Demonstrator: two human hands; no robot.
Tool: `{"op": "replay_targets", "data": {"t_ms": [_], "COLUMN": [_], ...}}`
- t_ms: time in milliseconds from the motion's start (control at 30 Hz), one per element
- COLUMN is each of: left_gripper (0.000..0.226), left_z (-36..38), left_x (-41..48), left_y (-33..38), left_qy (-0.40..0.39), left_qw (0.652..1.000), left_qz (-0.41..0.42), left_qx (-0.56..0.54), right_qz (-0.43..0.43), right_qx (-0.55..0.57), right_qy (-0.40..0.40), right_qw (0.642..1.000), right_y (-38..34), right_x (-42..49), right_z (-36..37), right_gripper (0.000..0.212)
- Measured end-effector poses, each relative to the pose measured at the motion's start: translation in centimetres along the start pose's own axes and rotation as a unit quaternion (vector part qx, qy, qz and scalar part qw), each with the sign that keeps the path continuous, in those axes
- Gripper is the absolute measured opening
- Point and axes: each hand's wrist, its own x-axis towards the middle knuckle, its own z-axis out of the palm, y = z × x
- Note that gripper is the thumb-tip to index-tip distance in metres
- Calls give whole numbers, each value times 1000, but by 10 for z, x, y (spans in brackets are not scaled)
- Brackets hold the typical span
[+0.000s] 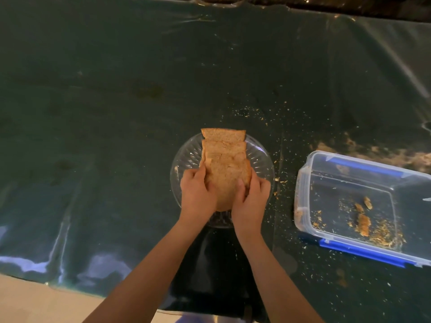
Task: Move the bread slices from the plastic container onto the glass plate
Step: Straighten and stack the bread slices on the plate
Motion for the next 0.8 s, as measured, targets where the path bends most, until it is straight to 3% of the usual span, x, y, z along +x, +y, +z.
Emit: {"op": "replay_targets", "data": {"t_ms": [400, 800], "left_gripper": [44, 40], "left_z": [6, 9], "left_x": [14, 7], "left_y": [-2, -12], "left_qy": [-21, 11], "left_qw": [997, 996], "left_qz": [-56, -38], "left_qx": [-55, -78], "right_qz": [56, 26], "right_qx": [14, 15], "right_qy": [-65, -43], "right_qw": [996, 999], "right_y": [1, -2], "right_x": [21, 9], "right_z": [-6, -9], "right_gripper": [43, 37]}}
